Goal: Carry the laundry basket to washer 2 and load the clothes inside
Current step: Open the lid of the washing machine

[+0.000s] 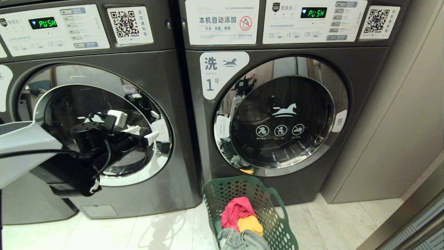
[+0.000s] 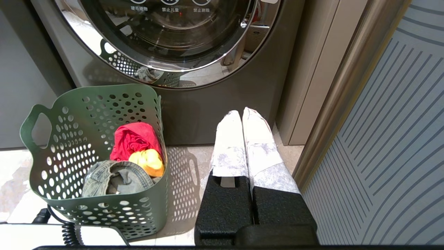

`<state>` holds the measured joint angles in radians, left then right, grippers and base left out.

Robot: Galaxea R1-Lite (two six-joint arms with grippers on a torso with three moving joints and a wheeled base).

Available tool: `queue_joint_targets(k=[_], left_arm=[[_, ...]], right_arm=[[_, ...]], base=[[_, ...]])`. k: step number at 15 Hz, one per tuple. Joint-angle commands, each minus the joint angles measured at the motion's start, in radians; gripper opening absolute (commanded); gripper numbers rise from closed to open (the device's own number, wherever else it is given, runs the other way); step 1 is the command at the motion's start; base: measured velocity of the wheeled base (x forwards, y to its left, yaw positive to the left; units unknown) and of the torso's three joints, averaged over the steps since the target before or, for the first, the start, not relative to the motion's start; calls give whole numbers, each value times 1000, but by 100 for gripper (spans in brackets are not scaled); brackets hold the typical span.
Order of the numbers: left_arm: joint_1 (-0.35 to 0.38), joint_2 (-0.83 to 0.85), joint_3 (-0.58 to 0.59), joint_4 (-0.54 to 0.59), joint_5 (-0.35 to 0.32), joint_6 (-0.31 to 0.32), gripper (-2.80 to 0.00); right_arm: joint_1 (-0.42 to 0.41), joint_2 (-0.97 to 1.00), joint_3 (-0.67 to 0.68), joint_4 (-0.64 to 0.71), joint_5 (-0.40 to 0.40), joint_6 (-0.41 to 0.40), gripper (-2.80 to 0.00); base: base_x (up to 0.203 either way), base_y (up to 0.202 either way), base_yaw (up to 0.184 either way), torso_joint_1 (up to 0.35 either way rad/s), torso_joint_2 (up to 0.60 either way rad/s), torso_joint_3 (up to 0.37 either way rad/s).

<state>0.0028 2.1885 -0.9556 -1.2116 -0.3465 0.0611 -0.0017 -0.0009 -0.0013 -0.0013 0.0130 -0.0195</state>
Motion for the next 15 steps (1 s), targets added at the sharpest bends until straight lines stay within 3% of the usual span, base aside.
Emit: queue_joint_targets(k=[1,7,15], left_arm=[[1,28,-37,15,-19,0,0],[0,59,-55,21,-49,0,0],[-3,146,-181,45,-49,0,0]], right_arm=[[0,1,1,0,1,0,-280],[0,1,0,0,1,0,-280],[0,1,0,0,1,0,-280]], base=[[0,0,0,0,0,0],[0,0,0,0,0,0],[0,0,0,0,0,0]])
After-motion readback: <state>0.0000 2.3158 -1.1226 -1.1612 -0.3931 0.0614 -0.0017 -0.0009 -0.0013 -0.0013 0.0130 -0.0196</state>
